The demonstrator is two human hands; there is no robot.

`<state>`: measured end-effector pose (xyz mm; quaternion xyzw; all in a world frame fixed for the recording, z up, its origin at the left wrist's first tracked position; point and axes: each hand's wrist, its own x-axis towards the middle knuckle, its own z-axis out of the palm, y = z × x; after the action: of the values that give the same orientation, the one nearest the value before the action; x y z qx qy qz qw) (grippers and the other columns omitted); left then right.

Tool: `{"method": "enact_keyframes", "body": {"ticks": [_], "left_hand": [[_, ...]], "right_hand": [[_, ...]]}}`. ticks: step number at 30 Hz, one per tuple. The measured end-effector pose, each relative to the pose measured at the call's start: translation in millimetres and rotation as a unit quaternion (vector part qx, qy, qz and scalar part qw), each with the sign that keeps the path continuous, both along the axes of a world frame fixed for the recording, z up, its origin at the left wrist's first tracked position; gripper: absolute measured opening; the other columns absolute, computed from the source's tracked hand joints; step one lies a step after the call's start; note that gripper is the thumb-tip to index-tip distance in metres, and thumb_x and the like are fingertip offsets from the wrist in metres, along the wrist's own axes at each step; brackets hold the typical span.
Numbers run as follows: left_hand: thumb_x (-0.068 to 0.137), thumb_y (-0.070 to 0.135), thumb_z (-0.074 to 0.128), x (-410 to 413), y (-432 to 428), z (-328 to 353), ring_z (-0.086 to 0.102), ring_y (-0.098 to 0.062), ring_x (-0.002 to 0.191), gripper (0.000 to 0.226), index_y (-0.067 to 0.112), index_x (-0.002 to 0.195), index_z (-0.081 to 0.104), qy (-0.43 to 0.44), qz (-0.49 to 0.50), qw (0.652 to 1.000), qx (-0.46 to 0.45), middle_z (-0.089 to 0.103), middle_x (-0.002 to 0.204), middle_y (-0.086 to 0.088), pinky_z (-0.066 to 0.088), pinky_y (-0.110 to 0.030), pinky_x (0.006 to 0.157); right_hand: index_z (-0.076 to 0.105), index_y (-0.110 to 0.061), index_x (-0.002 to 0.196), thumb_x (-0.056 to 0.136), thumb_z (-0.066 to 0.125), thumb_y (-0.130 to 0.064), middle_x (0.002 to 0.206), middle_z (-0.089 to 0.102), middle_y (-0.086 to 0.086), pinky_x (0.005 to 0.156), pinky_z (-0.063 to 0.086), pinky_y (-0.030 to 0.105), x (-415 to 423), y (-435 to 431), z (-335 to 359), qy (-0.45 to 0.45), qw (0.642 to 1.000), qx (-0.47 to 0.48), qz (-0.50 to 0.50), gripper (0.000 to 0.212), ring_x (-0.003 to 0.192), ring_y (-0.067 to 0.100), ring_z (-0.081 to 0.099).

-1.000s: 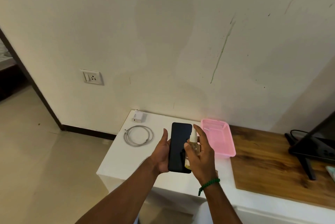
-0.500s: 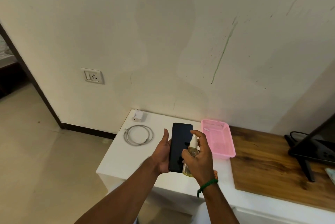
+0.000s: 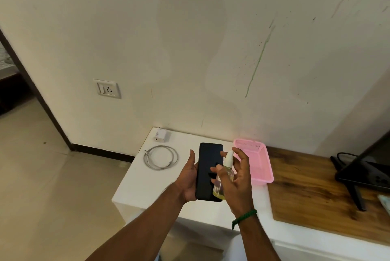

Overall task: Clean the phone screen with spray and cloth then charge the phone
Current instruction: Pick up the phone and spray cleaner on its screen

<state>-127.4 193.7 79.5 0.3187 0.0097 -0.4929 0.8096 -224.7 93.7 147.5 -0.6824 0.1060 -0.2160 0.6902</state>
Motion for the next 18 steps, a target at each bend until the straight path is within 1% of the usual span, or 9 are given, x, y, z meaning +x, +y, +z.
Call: {"method": "enact_keyframes", "body": {"ticks": [4,6,8,10,11,13,15,16,18], "left_hand": [[0.079,0.084,0.018,-1.2,-2.4,0.6,0.065,-0.024,0.078,0.091,0.019,0.118,0.068,0.0,-0.005,1.0,-0.018,0.069,0.096,-0.01,0.052,-0.038,0.082],[0.08,0.083,0.019,-0.6,-2.6,1.1,0.067,-0.026,0.083,0.091,0.017,0.121,0.067,0.001,-0.005,1.0,-0.024,0.071,0.103,-0.011,0.053,-0.038,0.084],[0.079,0.083,0.019,0.3,-2.3,1.8,0.068,-0.03,0.093,0.091,0.017,0.12,0.068,-0.002,-0.002,1.0,-0.013,0.071,0.108,-0.012,0.054,-0.042,0.086],[0.078,0.083,0.021,0.8,-1.3,2.9,0.069,-0.03,0.096,0.09,0.019,0.117,0.07,-0.009,0.001,1.0,0.0,0.072,0.107,-0.012,0.055,-0.044,0.085],[0.077,0.083,0.023,0.6,-1.0,3.4,0.069,-0.03,0.096,0.089,0.019,0.116,0.07,-0.01,0.004,1.0,0.001,0.072,0.106,-0.011,0.055,-0.043,0.084],[0.075,0.082,0.026,0.3,-0.7,4.1,0.07,-0.029,0.095,0.087,0.019,0.114,0.071,-0.012,0.013,1.0,0.01,0.073,0.104,-0.011,0.055,-0.042,0.083],[0.075,0.082,0.026,0.3,-0.7,4.5,0.069,-0.029,0.096,0.087,0.019,0.114,0.071,-0.013,0.019,1.0,0.018,0.072,0.105,-0.011,0.055,-0.043,0.085],[0.076,0.082,0.025,0.4,-0.8,4.4,0.069,-0.029,0.096,0.087,0.019,0.114,0.071,-0.012,0.021,0.999,0.021,0.072,0.105,-0.011,0.055,-0.043,0.085],[0.077,0.083,0.023,1.0,-0.5,4.0,0.07,-0.029,0.095,0.088,0.019,0.112,0.072,-0.009,0.024,0.999,0.031,0.073,0.104,-0.011,0.055,-0.044,0.085]], "right_hand": [[0.042,-0.045,0.119,0.091,0.055,-0.011,0.117,0.059,-0.011,0.061,0.06,0.036,-1.0,-1.7,-0.7,0.006,0.997,-0.073,-0.008,0.046,0.071,0.02,0.067],[0.042,-0.049,0.117,0.09,0.058,-0.014,0.103,0.061,-0.012,0.059,0.058,0.029,-0.6,-3.6,-0.3,0.011,0.993,-0.118,-0.022,0.047,0.065,0.017,0.065],[0.041,-0.046,0.118,0.083,0.068,-0.021,0.1,0.059,-0.016,0.065,0.056,0.018,0.1,-4.8,2.0,0.015,0.983,-0.178,-0.035,0.051,0.075,0.01,0.064],[0.042,-0.035,0.124,0.075,0.076,-0.023,0.105,0.053,-0.025,0.068,0.048,0.003,1.1,-5.3,4.0,0.02,0.972,-0.231,-0.046,0.061,0.088,-0.004,0.06],[0.043,-0.031,0.126,0.074,0.077,-0.021,0.105,0.052,-0.026,0.068,0.045,0.0,1.7,-5.6,4.1,0.021,0.968,-0.246,-0.048,0.063,0.089,-0.008,0.058],[0.043,-0.028,0.128,0.076,0.075,-0.021,0.11,0.055,-0.019,0.071,0.047,0.003,3.0,-6.0,3.5,0.02,0.961,-0.272,-0.046,0.061,0.087,-0.004,0.061],[0.043,-0.026,0.13,0.079,0.073,-0.024,0.118,0.057,-0.011,0.081,0.054,0.019,4.8,-5.5,1.7,0.027,0.956,-0.29,-0.042,0.059,0.091,0.007,0.063],[0.043,-0.026,0.131,0.08,0.072,-0.025,0.119,0.056,-0.01,0.083,0.055,0.025,5.6,-5.0,0.9,0.031,0.953,-0.298,-0.042,0.059,0.093,0.012,0.064],[0.043,-0.026,0.131,0.081,0.07,-0.025,0.11,0.058,-0.012,0.08,0.056,0.029,6.9,-3.5,0.2,0.035,0.947,-0.315,-0.049,0.057,0.085,0.015,0.064]]}}
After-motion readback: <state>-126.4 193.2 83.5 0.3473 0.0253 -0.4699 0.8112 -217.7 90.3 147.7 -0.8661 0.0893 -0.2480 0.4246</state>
